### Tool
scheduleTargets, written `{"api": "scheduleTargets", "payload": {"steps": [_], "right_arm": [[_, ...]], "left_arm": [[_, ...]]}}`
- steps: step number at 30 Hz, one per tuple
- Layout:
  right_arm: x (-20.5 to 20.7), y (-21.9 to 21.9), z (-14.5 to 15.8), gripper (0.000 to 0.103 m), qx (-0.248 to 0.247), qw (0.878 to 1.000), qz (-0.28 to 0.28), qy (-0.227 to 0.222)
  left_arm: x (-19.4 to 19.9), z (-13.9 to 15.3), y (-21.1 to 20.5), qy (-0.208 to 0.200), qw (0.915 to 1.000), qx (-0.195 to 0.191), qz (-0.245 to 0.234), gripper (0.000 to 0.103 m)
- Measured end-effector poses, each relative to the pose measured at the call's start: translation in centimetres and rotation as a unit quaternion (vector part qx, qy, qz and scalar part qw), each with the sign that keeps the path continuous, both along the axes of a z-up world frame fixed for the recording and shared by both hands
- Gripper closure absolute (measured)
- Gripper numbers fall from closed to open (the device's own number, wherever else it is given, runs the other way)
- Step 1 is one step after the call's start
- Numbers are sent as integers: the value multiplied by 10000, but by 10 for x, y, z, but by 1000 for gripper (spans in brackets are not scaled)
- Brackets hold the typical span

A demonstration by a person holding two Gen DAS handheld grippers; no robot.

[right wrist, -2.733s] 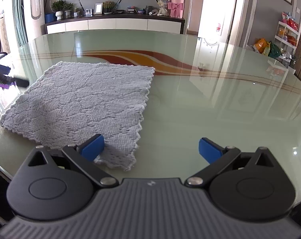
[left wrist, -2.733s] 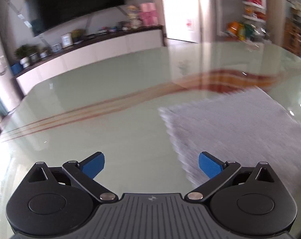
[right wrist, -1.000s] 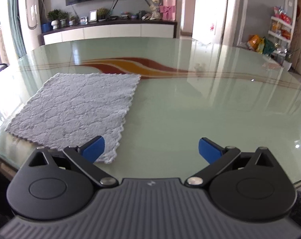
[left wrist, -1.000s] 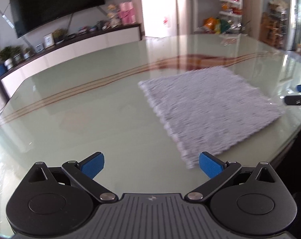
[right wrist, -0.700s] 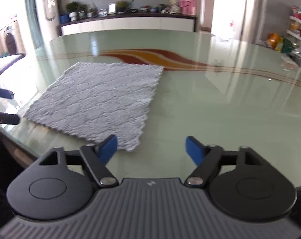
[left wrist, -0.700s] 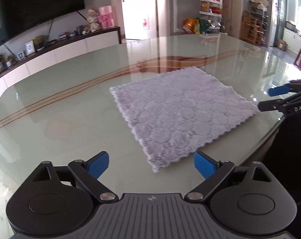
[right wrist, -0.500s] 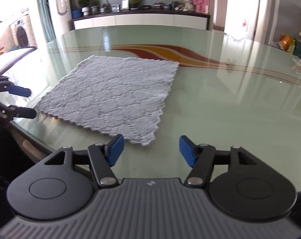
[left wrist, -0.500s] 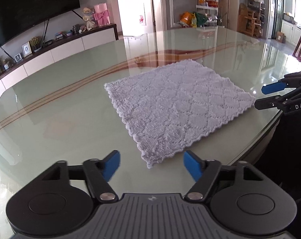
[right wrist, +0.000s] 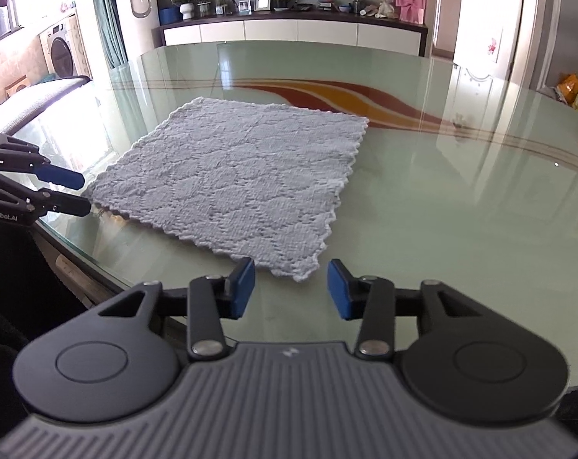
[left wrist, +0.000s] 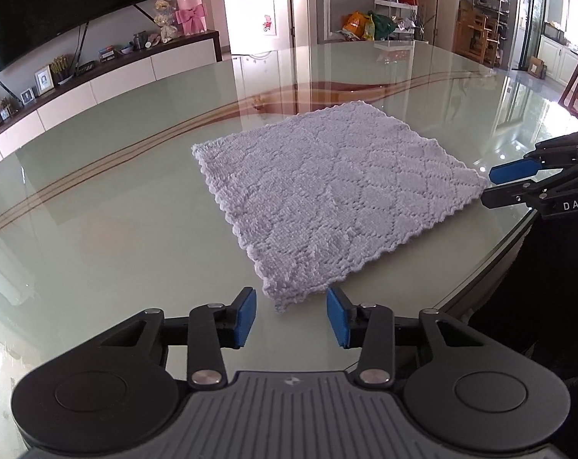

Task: Fold towel
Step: 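Lower the left gripper onto a towel corner and close it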

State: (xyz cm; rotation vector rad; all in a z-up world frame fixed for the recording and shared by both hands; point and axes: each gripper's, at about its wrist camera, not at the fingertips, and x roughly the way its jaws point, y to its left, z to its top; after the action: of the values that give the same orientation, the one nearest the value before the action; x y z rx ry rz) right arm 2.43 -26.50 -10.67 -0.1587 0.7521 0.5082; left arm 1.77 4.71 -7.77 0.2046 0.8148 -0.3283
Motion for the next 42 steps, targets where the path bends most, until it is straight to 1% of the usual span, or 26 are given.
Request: {"api": "scheduleTargets", "payload": {"steps": [2, 4, 7, 9, 13, 15, 16, 17, 19, 22, 23, 25, 30, 34, 36, 41, 42], "right_arm": [[1, 0, -1, 63, -16, 10000, 25, 8], [1, 1, -1, 64, -44, 10000, 39, 5], [1, 2, -1, 65, -75, 10000, 56, 8], [1, 2, -1, 70, -91, 9999, 68, 5], [1, 2, -1, 73, -119, 9999, 92, 1], [1, 2, -1, 73, -133, 9999, 103, 2], [1, 2, -1, 73, -136, 9998, 109, 9], [1, 3, -1, 73, -138, 9998, 112, 14], [1, 3, -1, 73, -142, 9998, 116, 18], [1, 3, -2, 73, -145, 9998, 117, 17], [1, 3, -2, 73, -146, 9998, 116, 17], [1, 3, -2, 73, -150, 9998, 115, 14], [1, 4, -2, 73, -157, 9998, 104, 19], [1, 5, -2, 72, -161, 9998, 110, 23], [1, 6, -2, 71, -165, 9998, 123, 29], [1, 8, -2, 71, -176, 9997, 134, 38], [2, 8, -2, 71, -174, 9998, 133, 38]], "left_arm": [[0, 1, 0, 31, 10000, -44, -28, 68], [1, 1, 0, 66, 9999, -92, -38, 71], [1, 0, -2, 77, 9999, -95, -40, 72], [0, 0, -1, 81, 9999, -110, -41, 72], [0, -1, -1, 87, 9998, -149, -37, 73], [0, -1, -1, 88, 9998, -146, -33, 77], [0, 0, 0, 91, 9999, -138, -27, 81], [0, 1, 0, 97, 9999, -124, -12, 82], [1, 1, 2, 104, 9999, -128, 15, 82], [1, 4, 7, 67, 9999, -149, 45, 78], [1, 4, 8, 59, 9998, -163, 37, 72], [2, 6, 9, 33, 9998, -186, -21, 67], [8, 2, 9, 69, 9998, -99, -148, 67], [10, 1, 13, 114, 9996, -208, -171, 67], [10, 1, 13, 115, 9994, -221, -227, 70], [9, -1, 11, 123, 9990, -220, -357, 82], [8, -1, 11, 121, 9989, -213, -389, 82]]}}
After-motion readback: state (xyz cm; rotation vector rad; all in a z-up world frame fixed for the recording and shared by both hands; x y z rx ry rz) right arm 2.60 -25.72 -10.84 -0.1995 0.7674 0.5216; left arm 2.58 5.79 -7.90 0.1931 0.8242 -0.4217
